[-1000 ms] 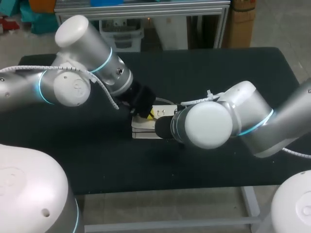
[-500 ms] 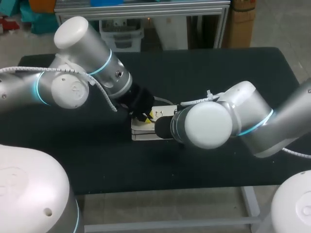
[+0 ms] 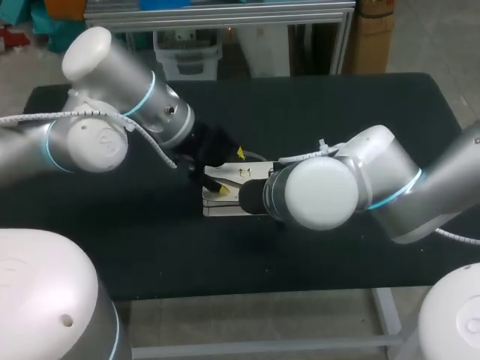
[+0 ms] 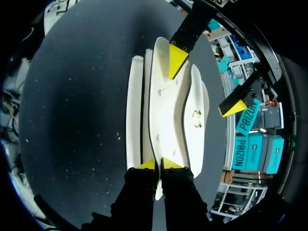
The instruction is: Pick up the bag, open it, inspect its contents, close it, and place it on the opposite side
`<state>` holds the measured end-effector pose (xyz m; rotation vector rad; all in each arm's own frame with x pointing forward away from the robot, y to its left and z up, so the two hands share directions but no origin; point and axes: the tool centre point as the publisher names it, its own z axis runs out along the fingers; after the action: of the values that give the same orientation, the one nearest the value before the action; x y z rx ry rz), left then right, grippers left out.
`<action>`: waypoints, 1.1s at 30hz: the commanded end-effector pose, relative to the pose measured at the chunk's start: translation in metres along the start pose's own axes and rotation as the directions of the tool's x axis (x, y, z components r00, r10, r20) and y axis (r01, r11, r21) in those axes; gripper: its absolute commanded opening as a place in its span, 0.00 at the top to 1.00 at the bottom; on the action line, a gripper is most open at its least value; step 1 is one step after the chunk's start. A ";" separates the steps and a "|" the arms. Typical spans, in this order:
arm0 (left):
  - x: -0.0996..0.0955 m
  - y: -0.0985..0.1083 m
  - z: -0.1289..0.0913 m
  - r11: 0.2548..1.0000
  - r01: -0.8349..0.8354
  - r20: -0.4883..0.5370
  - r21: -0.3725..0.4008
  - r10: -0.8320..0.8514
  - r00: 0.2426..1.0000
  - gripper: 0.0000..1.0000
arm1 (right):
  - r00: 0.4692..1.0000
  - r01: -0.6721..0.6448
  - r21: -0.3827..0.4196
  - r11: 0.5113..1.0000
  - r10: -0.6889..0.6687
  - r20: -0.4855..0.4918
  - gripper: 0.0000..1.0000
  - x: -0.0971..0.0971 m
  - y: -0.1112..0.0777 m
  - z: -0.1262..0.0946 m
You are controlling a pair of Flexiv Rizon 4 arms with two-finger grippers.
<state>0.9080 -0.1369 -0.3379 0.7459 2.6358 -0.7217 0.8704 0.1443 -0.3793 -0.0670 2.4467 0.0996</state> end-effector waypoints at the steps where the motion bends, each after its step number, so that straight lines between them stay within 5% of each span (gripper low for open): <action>1: 0.003 0.007 -0.015 0.997 0.031 0.046 0.077 -0.035 0.998 0.00 | 1.000 -0.001 0.003 1.000 0.001 0.004 1.00 0.002 0.001 0.003; 14: -0.016 0.007 -0.026 0.965 0.187 0.075 0.186 -0.204 0.976 0.00 | 1.000 0.001 0.002 1.000 -0.001 0.006 1.00 0.001 0.002 0.002; 15: -0.017 0.007 -0.026 0.961 0.205 0.074 0.189 -0.222 0.972 0.00 | 1.000 0.000 0.001 1.000 0.000 0.006 0.88 0.001 0.002 0.001; 16: -0.019 0.008 -0.026 0.958 0.217 0.070 0.188 -0.234 0.970 0.00 | 1.000 0.000 0.000 1.000 0.000 0.006 0.64 0.000 0.002 0.001; 17: -0.019 0.008 -0.026 0.957 0.219 0.069 0.188 -0.235 0.969 0.00 | 1.000 0.000 -0.001 1.000 0.000 0.007 0.28 0.000 0.003 -0.001; 19: -0.021 0.008 -0.026 0.952 0.241 0.062 0.189 -0.256 0.965 0.00 | 1.000 0.000 -0.002 1.000 0.000 0.009 0.00 0.000 0.003 -0.002; 33: -0.029 0.011 -0.033 0.928 0.317 0.056 0.194 -0.333 0.941 0.00 | 0.999 -0.024 -0.045 0.999 0.026 0.042 0.00 -0.010 0.005 -0.036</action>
<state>0.9329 -0.1236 -0.3048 0.3202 2.6607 -1.0724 0.8621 0.1545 -0.3553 -0.0535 2.4075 0.1434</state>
